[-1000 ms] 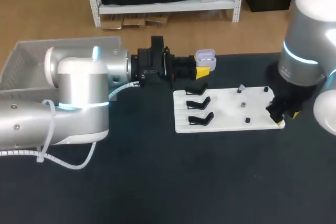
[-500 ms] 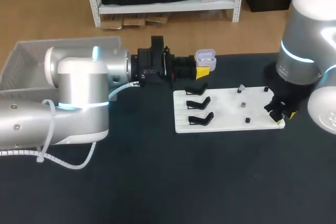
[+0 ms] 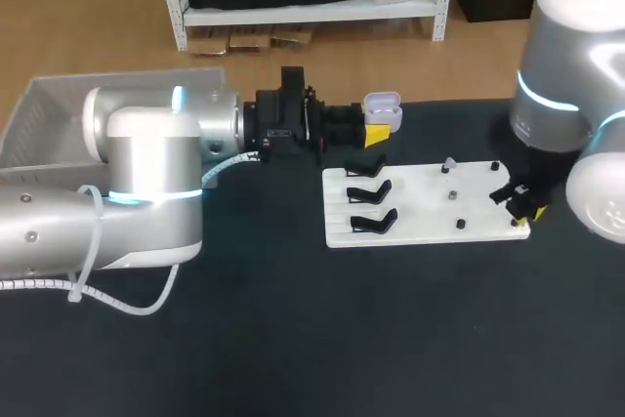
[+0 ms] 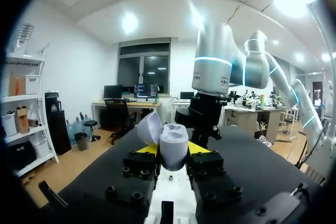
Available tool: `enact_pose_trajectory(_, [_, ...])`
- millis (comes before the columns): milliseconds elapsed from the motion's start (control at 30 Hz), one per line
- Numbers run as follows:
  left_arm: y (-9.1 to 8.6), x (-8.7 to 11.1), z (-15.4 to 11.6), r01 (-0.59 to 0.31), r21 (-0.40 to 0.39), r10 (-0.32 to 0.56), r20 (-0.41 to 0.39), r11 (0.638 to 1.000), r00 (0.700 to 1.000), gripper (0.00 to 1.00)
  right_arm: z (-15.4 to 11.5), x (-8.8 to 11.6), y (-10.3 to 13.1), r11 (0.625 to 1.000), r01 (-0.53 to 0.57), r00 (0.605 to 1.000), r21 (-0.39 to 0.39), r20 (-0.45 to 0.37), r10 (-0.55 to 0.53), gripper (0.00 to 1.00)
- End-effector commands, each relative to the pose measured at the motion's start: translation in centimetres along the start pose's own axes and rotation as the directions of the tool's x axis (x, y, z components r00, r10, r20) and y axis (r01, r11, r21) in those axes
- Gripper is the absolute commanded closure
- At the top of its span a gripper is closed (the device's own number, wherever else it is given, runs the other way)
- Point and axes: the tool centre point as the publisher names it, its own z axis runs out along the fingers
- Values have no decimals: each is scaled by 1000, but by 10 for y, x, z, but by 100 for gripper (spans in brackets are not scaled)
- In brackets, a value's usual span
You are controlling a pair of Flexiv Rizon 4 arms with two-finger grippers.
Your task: Pick up each earbud case from the left stands, insert the matching earbuds, close the lid, and place the case in the box.
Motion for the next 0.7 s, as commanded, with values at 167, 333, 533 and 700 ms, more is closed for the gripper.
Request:
enact_pose_trajectory(167, [-1,2,0,-5,-5,5,8,1000,1000,100,-61,9,17,996,-80,996,-44,-46,78,100])
enact_pose_trajectory(333, [-1,2,0,-5,-5,5,8,1000,1000,100,-89,8,36,990,-133,990,-49,-56,130,100])
enact_pose_trajectory(533, [-1,2,0,-5,-5,5,8,1000,1000,100,-114,-4,59,989,-149,988,-7,-48,149,100])
enact_pose_trajectory(700, [-1,2,0,-5,-5,5,8,1000,1000,100,-114,-4,59,989,-149,988,-7,-48,149,100])
